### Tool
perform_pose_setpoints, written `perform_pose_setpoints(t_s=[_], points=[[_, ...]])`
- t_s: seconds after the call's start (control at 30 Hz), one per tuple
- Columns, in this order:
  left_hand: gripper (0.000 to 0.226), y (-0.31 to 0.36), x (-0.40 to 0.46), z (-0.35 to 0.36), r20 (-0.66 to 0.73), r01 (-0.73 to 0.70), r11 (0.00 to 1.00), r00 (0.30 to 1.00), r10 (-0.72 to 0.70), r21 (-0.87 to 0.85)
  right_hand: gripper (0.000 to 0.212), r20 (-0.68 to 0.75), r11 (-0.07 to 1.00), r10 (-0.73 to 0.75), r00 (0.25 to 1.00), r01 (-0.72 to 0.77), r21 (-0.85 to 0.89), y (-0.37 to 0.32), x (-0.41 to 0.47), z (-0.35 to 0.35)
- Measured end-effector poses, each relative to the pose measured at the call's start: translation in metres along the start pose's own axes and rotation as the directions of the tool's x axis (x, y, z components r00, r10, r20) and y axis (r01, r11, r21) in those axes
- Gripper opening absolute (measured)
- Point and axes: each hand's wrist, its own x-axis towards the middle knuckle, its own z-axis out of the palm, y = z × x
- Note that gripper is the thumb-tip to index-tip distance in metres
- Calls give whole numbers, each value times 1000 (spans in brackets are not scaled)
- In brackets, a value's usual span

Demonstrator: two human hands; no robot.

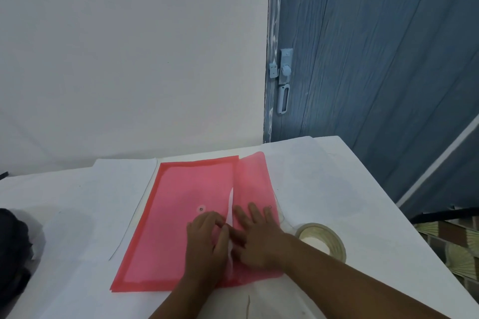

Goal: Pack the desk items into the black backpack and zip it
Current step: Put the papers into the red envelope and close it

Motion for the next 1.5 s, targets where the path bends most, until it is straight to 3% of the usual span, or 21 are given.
perform_pose_setpoints(t_s=[0.13, 0.23, 0.3, 0.4, 0.43, 0.53, 0.6, 0.77, 0.9, 1.07, 1.13, 1.23, 1.27, 1.3, 1.37, 1.4, 1.5], points=[[14, -1, -1, 0, -2, 2, 1000, 1000, -2, -3, 64, -45, 995, -27, 999, 32, 98, 6, -2, -14], [18, -3, -2, 2, 16, 49, 998, 999, -49, 35, 49, -196, 884, 117, 974, -12, 468, 29, -14, -32], [21, -3, -2, 6, 43, 52, 995, 998, -56, 85, 38, -351, 779, 305, 885, -20, 627, 52, -24, -42], [28, -6, -1, 10, 126, -22, 964, 992, -12, 264, 28, -473, 678, 576, 667, -66, 732, 91, -33, -50], [32, -8, 0, 11, 162, -55, 940, 987, 0, 336, 35, -435, 648, 652, 621, -158, 745, 103, -35, -51], [46, -10, 2, 13, 229, -89, 867, 973, -30, 491, 85, -212, 538, 819, 533, -585, 608, 134, -44, -42], [52, -8, 4, 13, 235, -96, 848, 971, -34, 521, 109, -73, 438, 872, 483, -708, 553, 144, -48, -29], [65, 0, 5, 12, 278, -89, 827, 957, -84, 555, 124, -66, 414, 892, 448, -749, 517, 151, -52, -16], [70, 5, 6, 8, 321, -58, 832, 935, -148, 552, 135, 65, 307, 903, 424, -745, 592, 159, -60, -25], [57, 6, 7, 7, 366, -97, 847, 923, -120, 523, 132, 126, 240, 892, 434, -692, 680, 164, -69, -31], [53, 4, 6, 7, 427, -158, 836, 899, -98, 526, 112, 95, 201, 874, 476, -534, 822, 165, -67, -32], [57, 4, 5, 6, 473, -194, 813, 874, -111, 549, 42, 14, 156, 835, 550, -261, 953, 166, -63, -35], [59, 5, 5, 6, 471, -194, 812, 875, -111, 551, 39, 10, 161, 837, 547, -265, 951, 165, -61, -36], [60, 7, 6, 6, 468, -189, 811, 876, -115, 554, 50, 5, 192, 845, 534, -312, 931, 164, -59, -36], [63, 11, 6, 6, 467, -179, 809, 875, -130, 560, 92, -6, 323, 857, 515, -529, 785, 158, -52, -31], [65, 11, 6, 6, 467, -174, 807, 873, -138, 564, 103, -4, 383, 852, 524, -617, 688, 152, -50, -26], [65, 13, 5, 5, 451, -150, 820, 881, -144, 553, 98, -47, 515, 831, 555, -734, 442, 141, -43, -13]])
